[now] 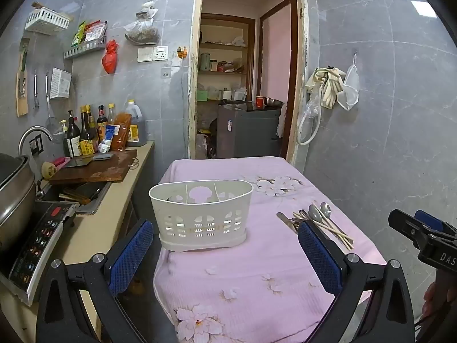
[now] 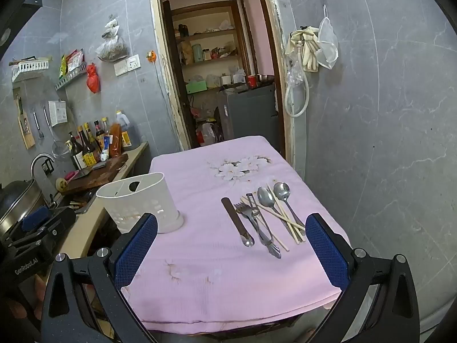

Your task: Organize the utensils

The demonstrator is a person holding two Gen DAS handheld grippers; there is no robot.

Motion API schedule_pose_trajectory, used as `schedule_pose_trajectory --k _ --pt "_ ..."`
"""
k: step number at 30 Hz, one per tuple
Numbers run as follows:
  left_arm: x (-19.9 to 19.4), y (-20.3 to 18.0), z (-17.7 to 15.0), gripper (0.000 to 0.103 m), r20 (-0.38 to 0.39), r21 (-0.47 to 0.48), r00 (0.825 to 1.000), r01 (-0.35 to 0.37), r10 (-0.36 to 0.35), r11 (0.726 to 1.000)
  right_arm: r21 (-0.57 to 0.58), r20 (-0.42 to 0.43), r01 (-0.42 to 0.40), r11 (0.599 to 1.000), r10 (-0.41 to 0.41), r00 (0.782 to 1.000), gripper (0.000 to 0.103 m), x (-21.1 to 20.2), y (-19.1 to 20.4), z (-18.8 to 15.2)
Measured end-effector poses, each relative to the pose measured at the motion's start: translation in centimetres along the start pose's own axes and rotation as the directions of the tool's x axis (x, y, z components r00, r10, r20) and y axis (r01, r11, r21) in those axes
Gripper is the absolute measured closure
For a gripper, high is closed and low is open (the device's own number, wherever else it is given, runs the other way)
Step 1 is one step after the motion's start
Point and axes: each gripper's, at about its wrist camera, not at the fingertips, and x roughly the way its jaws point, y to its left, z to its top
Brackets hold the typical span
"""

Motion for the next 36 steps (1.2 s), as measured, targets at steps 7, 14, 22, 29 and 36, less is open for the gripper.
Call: schedule_pose_trajectory --k 7,14,22,29,36 --pt "-0.07 0.06 -0.01 0.001 0.002 -0.004 1.000 -0.002 0.002 1.000 0.002 -0.001 -0.001 1.000 0.001 1.000 0.001 0.03 -0.03 -0.01" --pt "-0.10 -0.09 -0.01 0.001 0.001 0.001 1.000 -0.004 0.004 1.000 0.002 -0.001 -0.002 1.000 0.002 1.000 0.001 0.11 -0.03 -0.06" --pt "-0.02 0.07 0.01 0.001 -0.001 -0.002 1.000 0.003 -0.003 1.000 0.001 -0.001 -0.001 1.000 0.001 1.000 0.001 0.18 -0.04 -0.08" --pt "0.28 -0.49 0.04 0.001 -0.002 -0.002 1.000 0.004 -0.004 1.000 0.002 -0.002 0.000 1.000 0.000 1.000 0.001 0.24 -0.09 -0.10" --pt "0.22 -0.47 -0.11 0.001 -0.002 -0.003 1.000 0.005 -0.005 1.000 0.002 -0.004 -0.001 1.000 0.001 1.000 0.001 0.29 -0.14 -0.13"
